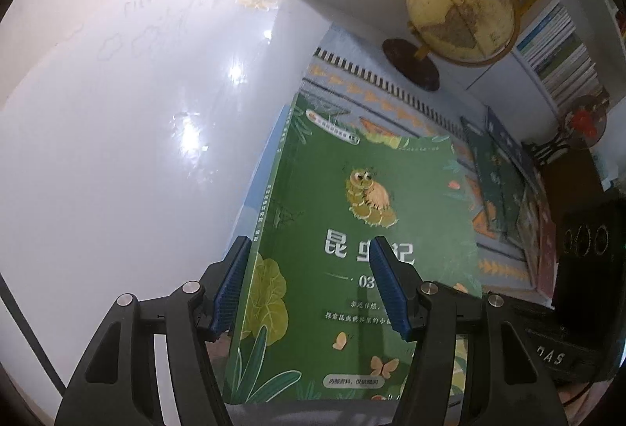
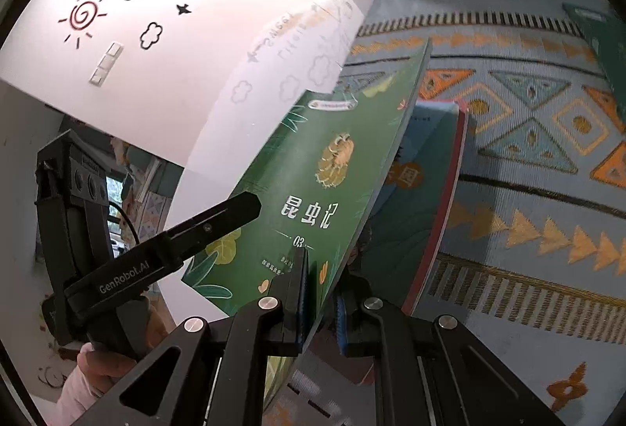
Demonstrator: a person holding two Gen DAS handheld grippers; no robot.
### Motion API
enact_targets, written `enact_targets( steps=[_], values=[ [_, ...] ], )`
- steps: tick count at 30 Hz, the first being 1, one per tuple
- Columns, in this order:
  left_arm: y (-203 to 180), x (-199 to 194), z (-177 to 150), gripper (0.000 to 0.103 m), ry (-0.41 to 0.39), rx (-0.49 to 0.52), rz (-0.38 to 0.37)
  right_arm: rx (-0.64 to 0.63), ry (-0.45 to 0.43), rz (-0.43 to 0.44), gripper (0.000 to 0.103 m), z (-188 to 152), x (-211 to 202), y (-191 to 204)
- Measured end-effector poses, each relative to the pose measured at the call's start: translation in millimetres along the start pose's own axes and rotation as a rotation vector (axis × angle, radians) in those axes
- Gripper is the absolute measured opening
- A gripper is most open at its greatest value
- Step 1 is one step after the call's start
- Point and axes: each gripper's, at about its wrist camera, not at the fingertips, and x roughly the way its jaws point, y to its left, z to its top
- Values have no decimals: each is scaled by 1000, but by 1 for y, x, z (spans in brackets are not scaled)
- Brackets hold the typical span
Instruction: Organize books
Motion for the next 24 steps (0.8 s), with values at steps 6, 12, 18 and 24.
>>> enact_targets(
  steps=[6,12,18,24],
  values=[
    [-1,10,-6,58,46,42,49,20,25,-16,11,-3,8,-6],
    [-2,15,-9,58,75,87,121,52,48,-27,11,-5,20,-9],
    [-2,18,-9,58,84,105,146,80,48,-20,15,-6,20,-12],
    [-5,20,-7,60,89,127,186,142,62,-32,23,-14,20,-16]
  ],
)
